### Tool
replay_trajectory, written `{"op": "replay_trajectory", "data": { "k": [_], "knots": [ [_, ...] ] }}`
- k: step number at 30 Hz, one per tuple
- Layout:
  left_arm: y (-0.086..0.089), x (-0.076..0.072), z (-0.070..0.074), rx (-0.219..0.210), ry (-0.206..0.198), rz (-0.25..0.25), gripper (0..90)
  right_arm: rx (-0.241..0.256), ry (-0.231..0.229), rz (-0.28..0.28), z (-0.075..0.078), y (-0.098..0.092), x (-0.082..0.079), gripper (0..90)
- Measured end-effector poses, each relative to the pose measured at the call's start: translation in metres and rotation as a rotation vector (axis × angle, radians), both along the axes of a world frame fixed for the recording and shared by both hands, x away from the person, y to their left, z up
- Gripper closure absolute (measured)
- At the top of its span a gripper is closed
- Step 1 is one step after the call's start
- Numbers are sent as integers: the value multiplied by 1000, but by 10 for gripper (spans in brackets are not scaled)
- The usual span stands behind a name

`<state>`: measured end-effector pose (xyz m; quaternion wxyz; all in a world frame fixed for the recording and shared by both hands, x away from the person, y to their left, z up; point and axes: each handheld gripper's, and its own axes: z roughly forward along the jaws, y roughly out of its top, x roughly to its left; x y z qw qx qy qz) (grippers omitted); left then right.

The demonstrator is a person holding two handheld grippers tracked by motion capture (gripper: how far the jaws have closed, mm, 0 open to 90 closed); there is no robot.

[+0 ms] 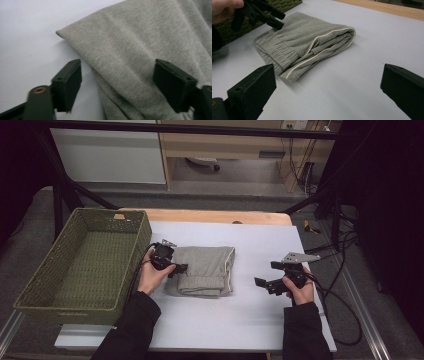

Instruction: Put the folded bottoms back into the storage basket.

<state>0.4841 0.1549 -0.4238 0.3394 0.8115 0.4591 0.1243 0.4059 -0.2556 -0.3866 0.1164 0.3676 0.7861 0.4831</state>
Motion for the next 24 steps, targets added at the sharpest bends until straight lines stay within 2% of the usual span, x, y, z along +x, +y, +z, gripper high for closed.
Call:
{"op": "replay_trajectory", "data": {
  "k": [3, 6, 10, 17, 24],
  "knots": [
    [2, 1, -3, 11, 21, 6, 312, 1, -1, 1, 0, 0, 0, 8],
    [3, 1, -6, 0, 41, 9, 360, 0, 0, 1, 0, 0, 0, 8],
    [3, 2, -8, -3, 41, 14, 381, -1, 1, 1, 0, 1, 0, 8],
    [3, 4, -12, -3, 72, 16, 454, -1, 1, 1, 0, 0, 0, 8],
    [1, 3, -12, -5, 90, 8, 561, -2, 6, 3, -1, 1, 1, 8]
  ]
}}
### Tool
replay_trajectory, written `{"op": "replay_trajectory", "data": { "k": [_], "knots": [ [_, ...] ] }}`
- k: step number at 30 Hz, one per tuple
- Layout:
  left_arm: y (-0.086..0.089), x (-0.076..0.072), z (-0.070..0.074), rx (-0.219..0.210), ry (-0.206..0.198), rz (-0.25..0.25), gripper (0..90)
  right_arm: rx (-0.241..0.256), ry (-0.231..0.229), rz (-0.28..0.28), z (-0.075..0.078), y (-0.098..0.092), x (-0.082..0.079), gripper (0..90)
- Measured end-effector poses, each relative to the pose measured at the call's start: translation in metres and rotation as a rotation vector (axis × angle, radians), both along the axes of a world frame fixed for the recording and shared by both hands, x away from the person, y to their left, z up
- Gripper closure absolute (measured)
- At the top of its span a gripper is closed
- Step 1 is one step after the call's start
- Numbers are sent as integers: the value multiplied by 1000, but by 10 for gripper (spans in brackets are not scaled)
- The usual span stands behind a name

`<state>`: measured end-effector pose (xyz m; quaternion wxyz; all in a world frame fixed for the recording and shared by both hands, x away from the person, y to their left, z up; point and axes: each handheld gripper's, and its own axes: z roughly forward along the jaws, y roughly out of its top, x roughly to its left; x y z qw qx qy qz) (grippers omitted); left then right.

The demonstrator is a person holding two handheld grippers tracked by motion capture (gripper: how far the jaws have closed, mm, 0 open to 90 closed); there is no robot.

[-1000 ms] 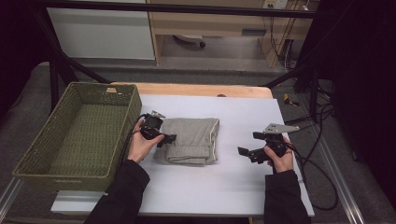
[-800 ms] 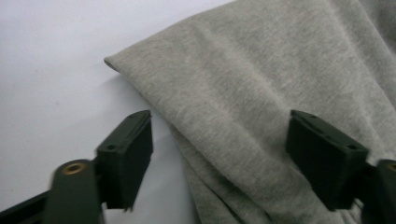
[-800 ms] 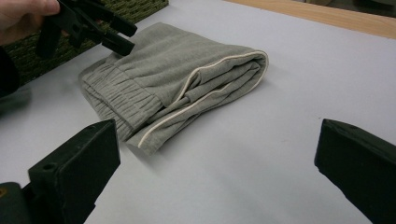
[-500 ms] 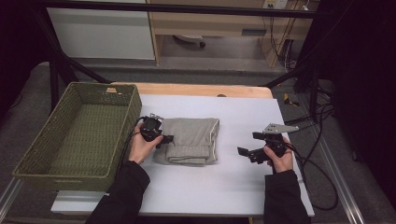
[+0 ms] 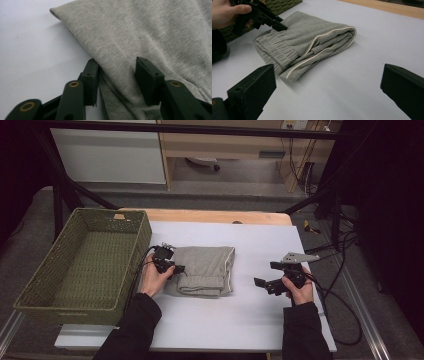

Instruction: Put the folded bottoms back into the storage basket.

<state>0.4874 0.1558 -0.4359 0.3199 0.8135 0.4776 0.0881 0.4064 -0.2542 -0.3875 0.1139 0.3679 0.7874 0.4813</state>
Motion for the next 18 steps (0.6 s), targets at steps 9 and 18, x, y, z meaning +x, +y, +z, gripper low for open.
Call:
{"op": "replay_trajectory", "data": {
  "k": [9, 18],
  "knots": [
    [-3, -1, 0, 4, 6, -10, 651, 2, 1, 1, 0, 2, 0, 8],
    [-6, -2, 1, 5, 19, -21, 762, 0, 1, 0, -1, 6, 1, 8]
  ]
}}
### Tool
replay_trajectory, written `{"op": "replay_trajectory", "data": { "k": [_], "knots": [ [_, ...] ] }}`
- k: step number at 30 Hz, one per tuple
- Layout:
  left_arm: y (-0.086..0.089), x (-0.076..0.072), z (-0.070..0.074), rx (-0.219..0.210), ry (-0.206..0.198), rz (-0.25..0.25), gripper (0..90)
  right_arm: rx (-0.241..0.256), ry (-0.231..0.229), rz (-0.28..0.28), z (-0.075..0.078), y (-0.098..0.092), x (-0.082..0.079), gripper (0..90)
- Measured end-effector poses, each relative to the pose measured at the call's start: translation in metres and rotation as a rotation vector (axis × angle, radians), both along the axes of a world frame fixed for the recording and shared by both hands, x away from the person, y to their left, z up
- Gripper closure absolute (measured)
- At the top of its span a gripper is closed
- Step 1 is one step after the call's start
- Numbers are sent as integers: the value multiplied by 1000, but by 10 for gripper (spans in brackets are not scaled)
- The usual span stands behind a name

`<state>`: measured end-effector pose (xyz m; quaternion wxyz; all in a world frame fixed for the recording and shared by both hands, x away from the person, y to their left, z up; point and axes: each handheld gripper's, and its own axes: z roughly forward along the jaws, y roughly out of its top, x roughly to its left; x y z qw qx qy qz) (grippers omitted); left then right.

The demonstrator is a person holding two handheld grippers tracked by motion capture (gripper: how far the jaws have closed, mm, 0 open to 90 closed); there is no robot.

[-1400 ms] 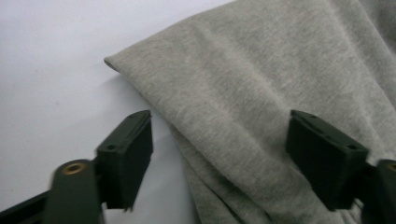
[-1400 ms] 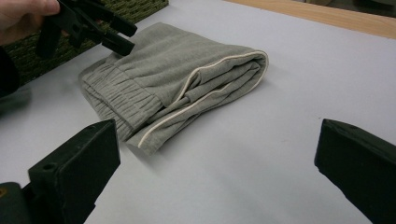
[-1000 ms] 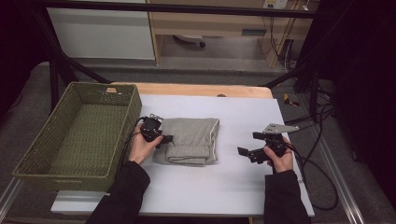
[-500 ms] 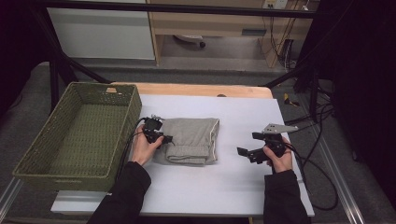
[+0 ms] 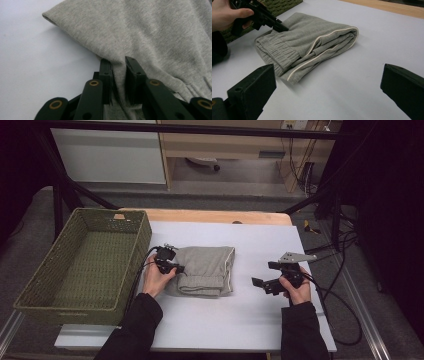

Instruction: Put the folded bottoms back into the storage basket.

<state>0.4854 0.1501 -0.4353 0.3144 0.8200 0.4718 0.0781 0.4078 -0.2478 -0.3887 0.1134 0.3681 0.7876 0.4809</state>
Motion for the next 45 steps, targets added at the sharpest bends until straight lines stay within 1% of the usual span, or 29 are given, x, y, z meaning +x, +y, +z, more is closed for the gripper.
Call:
{"op": "replay_trajectory", "data": {
  "k": [3, 6, 11, 15, 20, 23, 25, 28, 29, 32, 34, 39, 45],
  "knots": [
    [-2, -1, 0, 22, -17, -7, 762, 0, -1, -1, 0, 2, 0, 8],
    [-4, -2, 0, 31, -18, -1, 764, -6, 0, -1, 0, 7, 2, 8],
    [-3, -1, -1, 21, -12, -7, 768, -12, 5, -8, 0, 15, 5, 8],
    [-3, -1, -1, 25, -19, -19, 770, -38, 6, -22, 0, 26, 9, 8],
    [-3, -1, -1, 26, -22, -21, 771, -43, 12, -30, -1, 35, 14, 8],
    [-3, -1, -1, 24, -22, -25, 772, -64, 26, -47, -3, 44, 18, 8],
    [-3, -1, -1, 24, -21, -25, 772, -70, 24, -48, -3, 45, 20, 8],
    [-3, -1, -1, 26, -25, -27, 771, -55, 27, -55, -2, 49, 22, 8],
    [-3, -1, -1, 28, -27, -28, 772, -53, 21, -53, -2, 49, 24, 8],
    [-3, -2, -1, 33, -30, -30, 772, -51, 27, -66, -1, 54, 27, 8],
    [-3, -2, -1, 34, -31, -30, 772, -65, 24, -70, 1, 59, 30, 9],
    [-3, -1, -1, 32, -31, -34, 771, -74, 27, -68, 1, 65, 33, 8],
    [-3, -2, -1, 35, -35, -35, 771, -92, 37, -85, -3, 74, 41, 10]
  ]
}}
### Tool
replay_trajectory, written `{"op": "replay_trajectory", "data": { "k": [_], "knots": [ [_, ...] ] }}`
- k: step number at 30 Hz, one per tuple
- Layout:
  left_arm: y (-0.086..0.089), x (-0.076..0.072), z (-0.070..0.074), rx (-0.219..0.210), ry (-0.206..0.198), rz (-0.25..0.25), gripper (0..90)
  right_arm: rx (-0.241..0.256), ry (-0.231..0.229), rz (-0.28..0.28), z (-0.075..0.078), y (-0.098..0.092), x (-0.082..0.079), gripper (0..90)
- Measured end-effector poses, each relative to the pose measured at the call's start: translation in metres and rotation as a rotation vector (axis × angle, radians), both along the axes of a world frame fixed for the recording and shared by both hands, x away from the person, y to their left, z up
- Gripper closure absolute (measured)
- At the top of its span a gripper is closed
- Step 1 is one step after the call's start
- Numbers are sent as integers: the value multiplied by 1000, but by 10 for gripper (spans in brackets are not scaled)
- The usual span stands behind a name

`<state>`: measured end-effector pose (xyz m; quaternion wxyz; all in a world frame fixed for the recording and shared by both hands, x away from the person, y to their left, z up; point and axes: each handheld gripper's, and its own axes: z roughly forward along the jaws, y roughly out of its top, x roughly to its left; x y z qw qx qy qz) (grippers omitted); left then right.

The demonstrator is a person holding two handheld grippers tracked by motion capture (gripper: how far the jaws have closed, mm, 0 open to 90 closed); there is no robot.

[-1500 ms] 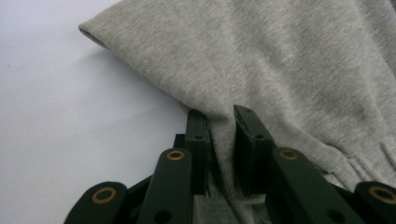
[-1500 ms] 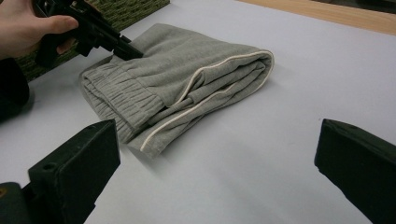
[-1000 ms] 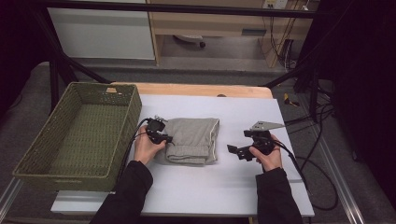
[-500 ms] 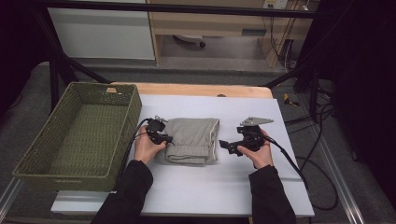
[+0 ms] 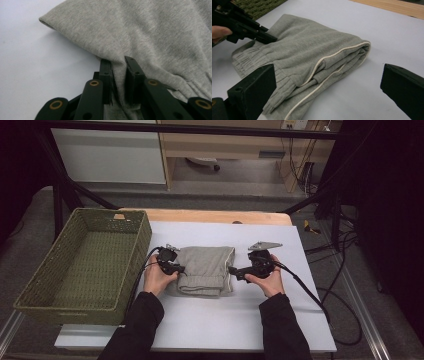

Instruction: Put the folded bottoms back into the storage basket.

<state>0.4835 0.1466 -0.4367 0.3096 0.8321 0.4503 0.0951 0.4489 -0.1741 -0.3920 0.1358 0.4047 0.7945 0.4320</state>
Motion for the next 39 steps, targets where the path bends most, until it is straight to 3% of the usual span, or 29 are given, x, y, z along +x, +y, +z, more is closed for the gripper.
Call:
{"op": "replay_trajectory", "data": {
  "k": [23, 31, 39],
  "knots": [
    [0, 0, 0, 4, -1, -9, 771, -54, 51, -69, -15, 30, 26, 45],
    [0, 0, 0, 6, -4, -11, 771, -74, 72, -90, -27, 35, 31, 93],
    [0, 0, 0, 6, -2, -12, 771, -112, 121, -84, -42, 41, 37, 144]
  ]
}}
